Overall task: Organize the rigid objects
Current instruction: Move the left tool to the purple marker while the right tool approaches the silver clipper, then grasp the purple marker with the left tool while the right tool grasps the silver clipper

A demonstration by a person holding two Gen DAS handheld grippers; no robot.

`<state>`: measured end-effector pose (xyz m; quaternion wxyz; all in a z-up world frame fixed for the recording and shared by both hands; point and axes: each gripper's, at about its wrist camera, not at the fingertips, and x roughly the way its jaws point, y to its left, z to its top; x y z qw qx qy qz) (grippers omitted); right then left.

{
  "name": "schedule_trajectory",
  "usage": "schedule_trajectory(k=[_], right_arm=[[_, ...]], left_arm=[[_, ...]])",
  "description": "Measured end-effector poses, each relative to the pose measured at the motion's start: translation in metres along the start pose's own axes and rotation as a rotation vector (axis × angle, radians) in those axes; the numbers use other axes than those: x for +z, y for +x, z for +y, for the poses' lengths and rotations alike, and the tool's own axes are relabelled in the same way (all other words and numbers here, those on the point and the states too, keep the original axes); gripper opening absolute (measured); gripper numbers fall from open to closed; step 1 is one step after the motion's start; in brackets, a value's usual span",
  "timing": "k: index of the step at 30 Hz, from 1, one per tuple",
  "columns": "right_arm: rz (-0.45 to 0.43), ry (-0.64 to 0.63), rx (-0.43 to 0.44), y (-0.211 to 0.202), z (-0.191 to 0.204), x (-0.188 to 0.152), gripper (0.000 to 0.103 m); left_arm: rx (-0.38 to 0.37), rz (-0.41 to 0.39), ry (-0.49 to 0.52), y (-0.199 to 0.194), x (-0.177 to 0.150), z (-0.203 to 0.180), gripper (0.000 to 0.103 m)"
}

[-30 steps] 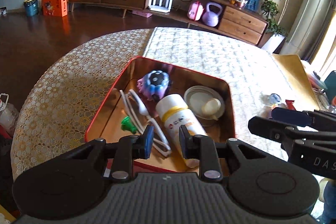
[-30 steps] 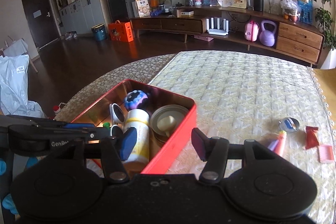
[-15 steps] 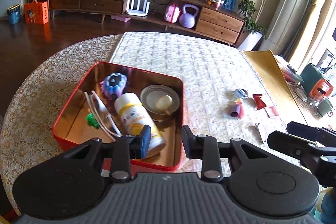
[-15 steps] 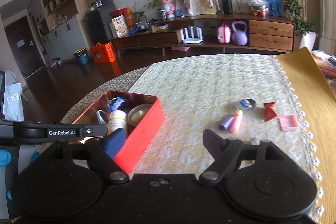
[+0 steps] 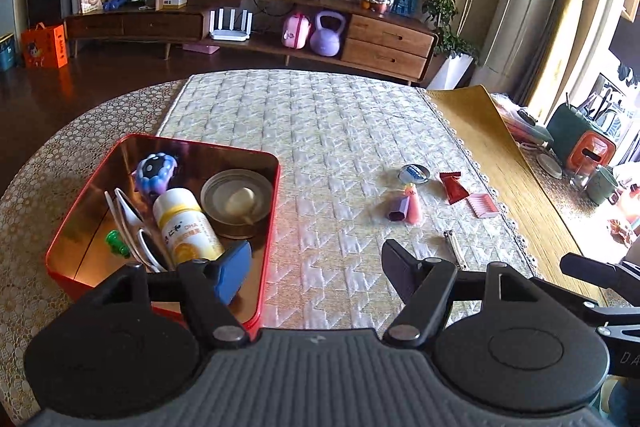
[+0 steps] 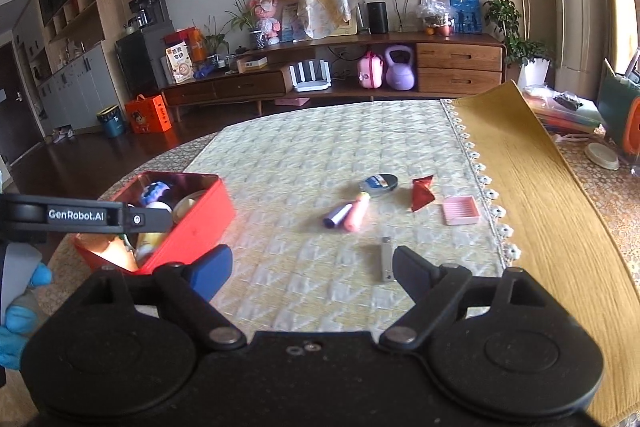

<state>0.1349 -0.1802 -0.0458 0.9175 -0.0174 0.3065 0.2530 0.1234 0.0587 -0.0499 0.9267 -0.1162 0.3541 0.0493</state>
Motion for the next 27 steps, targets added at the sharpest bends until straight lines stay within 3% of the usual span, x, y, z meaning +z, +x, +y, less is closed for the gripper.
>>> schedule_trajectory(k=[3, 10, 15, 27], right_arm=[[-0.006, -0.04, -0.017, 0.001, -0.002, -0.003, 0.088], [-0.006, -0.033, -0.02, 0.011, -0.016, -0.005, 0.093], [-0.01, -0.057, -0.043, 0.023, -0.025, -0.004, 0.093], [0.063, -0.076, -0.051, 0.063, -0.044, -0.006, 0.089]], left_arm=[[-0.009, -0.001, 0.008, 0.007, 0.002, -0.011, 0.082], [-0.018, 0.015, 0.052, 0.034, 0.01, -0.034, 0.082], [0.009, 0.026, 0.106, 0.058, 0.014, -0.05, 0.082], [-0.009, 0.059, 0.152, 0.115, 0.02, -0.073, 0.082]])
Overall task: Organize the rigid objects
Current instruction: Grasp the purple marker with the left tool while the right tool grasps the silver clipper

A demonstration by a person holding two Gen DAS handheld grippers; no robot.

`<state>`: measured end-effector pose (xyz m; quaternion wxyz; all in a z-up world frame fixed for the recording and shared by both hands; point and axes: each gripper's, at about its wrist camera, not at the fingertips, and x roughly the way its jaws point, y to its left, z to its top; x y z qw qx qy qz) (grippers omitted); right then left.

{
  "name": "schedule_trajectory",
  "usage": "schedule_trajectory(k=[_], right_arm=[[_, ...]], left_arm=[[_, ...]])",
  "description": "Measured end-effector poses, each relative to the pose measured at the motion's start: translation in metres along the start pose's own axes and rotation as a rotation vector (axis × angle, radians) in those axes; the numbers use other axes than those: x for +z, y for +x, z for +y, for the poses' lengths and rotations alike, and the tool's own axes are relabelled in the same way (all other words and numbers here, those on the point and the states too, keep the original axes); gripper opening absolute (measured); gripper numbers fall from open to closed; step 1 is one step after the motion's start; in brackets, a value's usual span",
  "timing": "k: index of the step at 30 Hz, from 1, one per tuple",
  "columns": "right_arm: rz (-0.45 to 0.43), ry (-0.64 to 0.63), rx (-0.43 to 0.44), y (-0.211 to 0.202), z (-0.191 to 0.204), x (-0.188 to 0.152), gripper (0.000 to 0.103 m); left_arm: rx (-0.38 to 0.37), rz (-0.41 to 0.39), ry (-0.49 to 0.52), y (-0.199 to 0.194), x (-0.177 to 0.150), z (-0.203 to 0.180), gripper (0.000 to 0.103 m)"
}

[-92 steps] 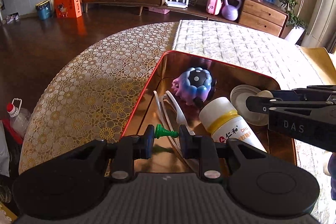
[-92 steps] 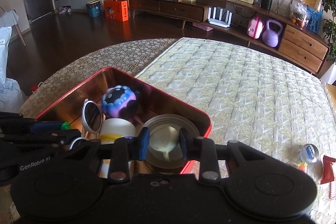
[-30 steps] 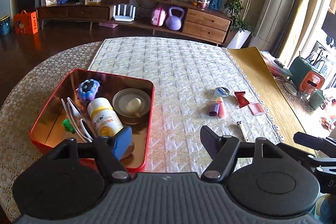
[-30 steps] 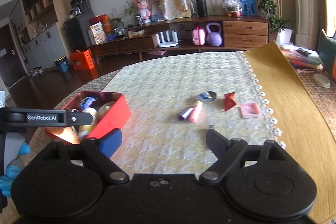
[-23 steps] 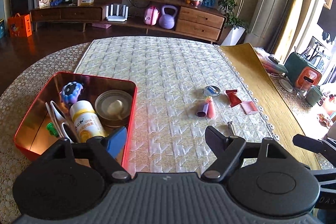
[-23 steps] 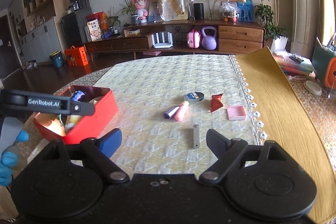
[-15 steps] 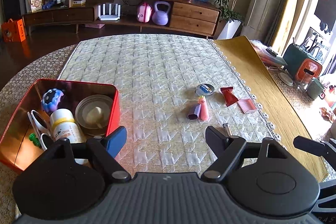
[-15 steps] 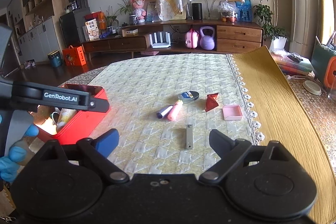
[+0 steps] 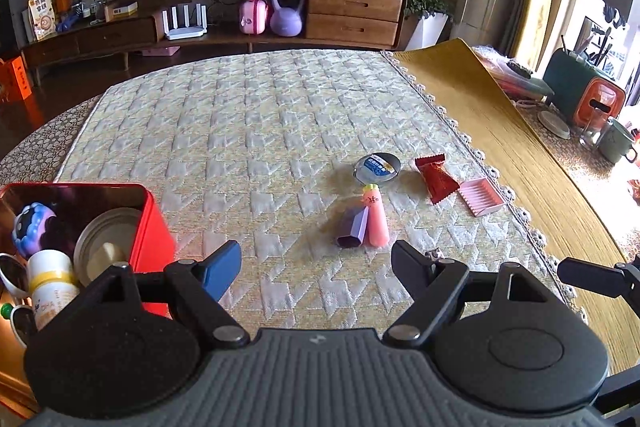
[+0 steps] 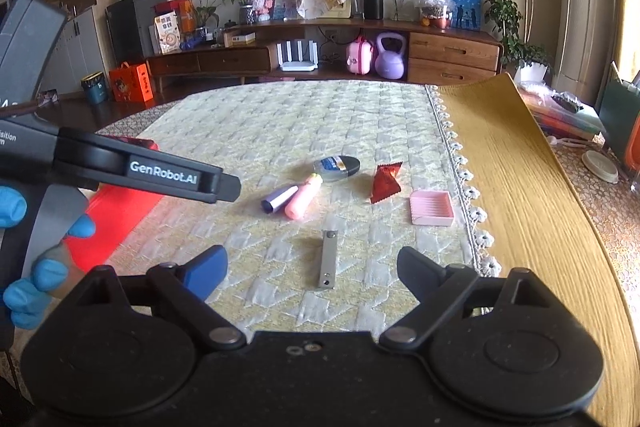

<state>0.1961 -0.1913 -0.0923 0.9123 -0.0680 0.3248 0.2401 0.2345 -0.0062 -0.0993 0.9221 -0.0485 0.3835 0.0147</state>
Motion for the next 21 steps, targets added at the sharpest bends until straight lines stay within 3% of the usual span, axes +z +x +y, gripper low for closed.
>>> schedule_trajectory(k=[4, 8, 21], right_arm=[[0.022, 0.0, -0.014, 0.015, -0.005, -0.001, 0.083], [0.046, -0.009, -0.017, 0.027, -0.009, -0.004, 0.077], [0.083, -0.052, 0.003, 0.053, -0.008, -0.005, 0.057]], left_arm=[[0.004, 0.009, 0.029, 0.018, 0.001, -0.007, 0.082], [0.011, 0.045, -0.006, 0.039, 0.002, -0.004, 0.082], [0.053, 0.03, 0.053, 0.07, 0.003, -0.011, 0.082]])
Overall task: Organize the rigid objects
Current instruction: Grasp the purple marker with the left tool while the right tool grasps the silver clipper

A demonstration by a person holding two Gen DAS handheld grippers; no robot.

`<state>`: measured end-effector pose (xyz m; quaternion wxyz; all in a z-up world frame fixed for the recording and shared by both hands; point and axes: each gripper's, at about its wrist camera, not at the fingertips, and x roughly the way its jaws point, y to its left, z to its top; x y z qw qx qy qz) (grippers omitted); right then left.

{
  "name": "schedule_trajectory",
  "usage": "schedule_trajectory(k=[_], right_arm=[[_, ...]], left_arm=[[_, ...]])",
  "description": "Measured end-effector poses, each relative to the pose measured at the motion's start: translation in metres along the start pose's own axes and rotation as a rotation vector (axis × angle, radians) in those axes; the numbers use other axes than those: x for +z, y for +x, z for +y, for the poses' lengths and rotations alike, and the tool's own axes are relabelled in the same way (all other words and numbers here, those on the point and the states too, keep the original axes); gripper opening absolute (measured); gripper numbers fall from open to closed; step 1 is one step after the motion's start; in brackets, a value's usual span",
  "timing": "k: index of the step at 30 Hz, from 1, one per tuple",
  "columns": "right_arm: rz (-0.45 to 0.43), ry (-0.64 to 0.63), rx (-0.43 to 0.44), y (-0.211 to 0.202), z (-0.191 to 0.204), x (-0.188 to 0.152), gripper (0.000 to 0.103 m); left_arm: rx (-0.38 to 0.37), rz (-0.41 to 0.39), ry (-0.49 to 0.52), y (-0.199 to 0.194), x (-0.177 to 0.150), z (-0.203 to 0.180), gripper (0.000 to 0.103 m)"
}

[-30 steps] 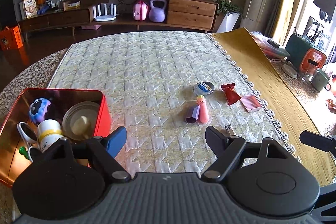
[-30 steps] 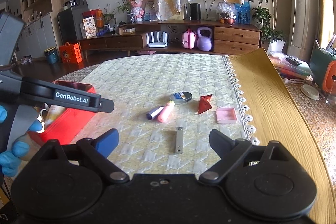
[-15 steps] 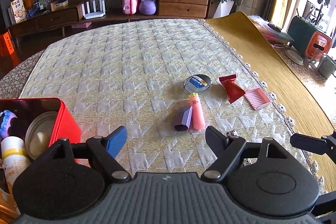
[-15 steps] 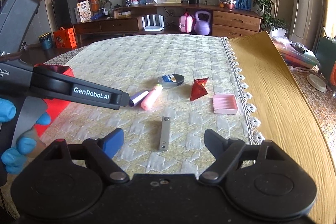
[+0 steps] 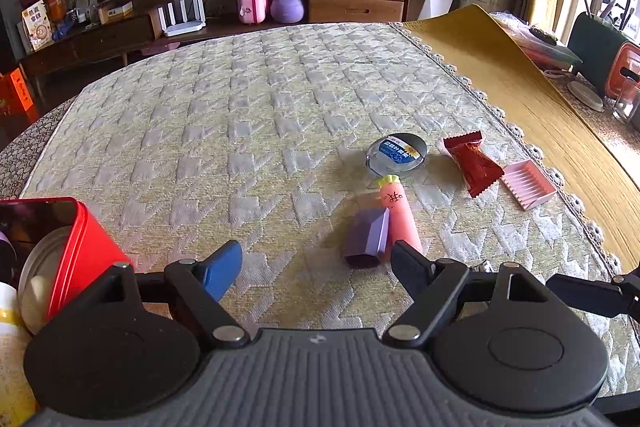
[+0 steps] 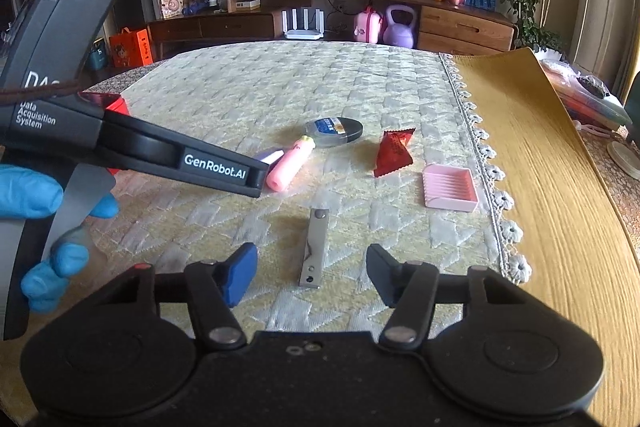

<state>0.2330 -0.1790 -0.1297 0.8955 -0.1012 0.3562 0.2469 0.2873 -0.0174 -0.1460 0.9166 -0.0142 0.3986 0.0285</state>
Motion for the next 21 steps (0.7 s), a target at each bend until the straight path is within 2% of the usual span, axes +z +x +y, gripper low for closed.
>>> schedule_trajectory(k=[3, 6, 13, 15, 20, 21], right_arm=[[0.005, -0.006, 0.0, 0.005, 0.001, 0.001, 0.052], [0.007, -0.014, -0.002, 0.009, 0.003, 0.002, 0.045], [0.003, -0.018, -0.02, 0.014, 0.002, 0.004, 0.033], [0.002, -0.02, -0.023, 0.015, 0.002, 0.004, 0.03], [0.0, -0.022, -0.03, 0.016, 0.004, 0.004, 0.022], [0.0, -0.024, -0.033, 0.016, 0.004, 0.005, 0.018]], left_arm=[[-0.006, -0.003, 0.001, 0.004, 0.0, -0.001, 0.081], [-0.013, -0.007, 0.012, 0.008, 0.0, -0.004, 0.075], [-0.039, -0.028, 0.023, 0.01, 0.001, -0.008, 0.048], [-0.046, -0.032, 0.02, 0.011, 0.002, -0.007, 0.033], [-0.061, -0.033, 0.013, 0.011, 0.004, -0.006, 0.024], [-0.062, -0.033, 0.013, 0.01, 0.003, -0.006, 0.022]])
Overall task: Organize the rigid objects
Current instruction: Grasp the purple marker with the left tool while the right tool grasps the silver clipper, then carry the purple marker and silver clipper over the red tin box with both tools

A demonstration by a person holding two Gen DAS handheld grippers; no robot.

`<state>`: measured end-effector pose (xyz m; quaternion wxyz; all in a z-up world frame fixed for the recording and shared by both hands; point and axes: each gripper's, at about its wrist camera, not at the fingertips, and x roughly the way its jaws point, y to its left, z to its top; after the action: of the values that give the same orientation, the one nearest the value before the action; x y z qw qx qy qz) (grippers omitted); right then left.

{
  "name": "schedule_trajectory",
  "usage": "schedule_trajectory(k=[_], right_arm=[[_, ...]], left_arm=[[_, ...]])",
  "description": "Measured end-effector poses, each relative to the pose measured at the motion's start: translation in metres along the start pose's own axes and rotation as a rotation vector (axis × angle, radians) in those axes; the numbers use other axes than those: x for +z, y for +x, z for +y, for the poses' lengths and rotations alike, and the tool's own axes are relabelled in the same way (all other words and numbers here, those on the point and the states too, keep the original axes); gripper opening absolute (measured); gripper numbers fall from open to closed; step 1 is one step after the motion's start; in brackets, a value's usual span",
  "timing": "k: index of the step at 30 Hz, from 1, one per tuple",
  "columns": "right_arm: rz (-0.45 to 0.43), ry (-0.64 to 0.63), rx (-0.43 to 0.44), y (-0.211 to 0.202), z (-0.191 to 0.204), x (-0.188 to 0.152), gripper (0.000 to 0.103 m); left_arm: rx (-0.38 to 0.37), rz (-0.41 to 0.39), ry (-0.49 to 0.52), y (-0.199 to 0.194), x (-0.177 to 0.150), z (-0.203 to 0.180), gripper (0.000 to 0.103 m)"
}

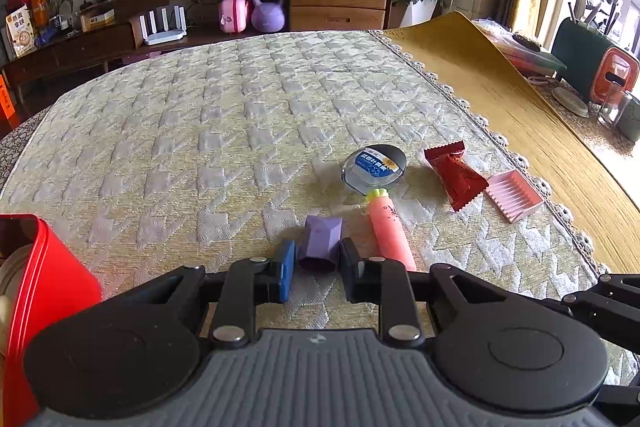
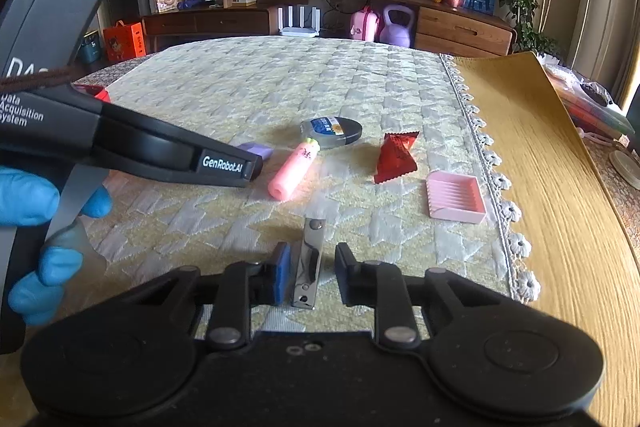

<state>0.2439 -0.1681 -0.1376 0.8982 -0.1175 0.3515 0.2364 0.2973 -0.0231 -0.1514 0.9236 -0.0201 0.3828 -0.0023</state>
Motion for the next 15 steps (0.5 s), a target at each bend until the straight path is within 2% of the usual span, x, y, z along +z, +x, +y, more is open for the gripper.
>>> schedule_trajectory(k=[3, 15], right_arm=[[0.001, -0.004, -0.005, 0.001, 0.001, 0.001, 0.011], [-0.015, 0.055, 0.005, -0.02, 0.003, 0.001, 0.011]], left_arm=[[-0.003, 0.001, -0.009, -0.001, -0.001, 0.0, 0.021], [-0.022, 0.004, -0.035, -0.029, -0.008, 0.004, 0.021]])
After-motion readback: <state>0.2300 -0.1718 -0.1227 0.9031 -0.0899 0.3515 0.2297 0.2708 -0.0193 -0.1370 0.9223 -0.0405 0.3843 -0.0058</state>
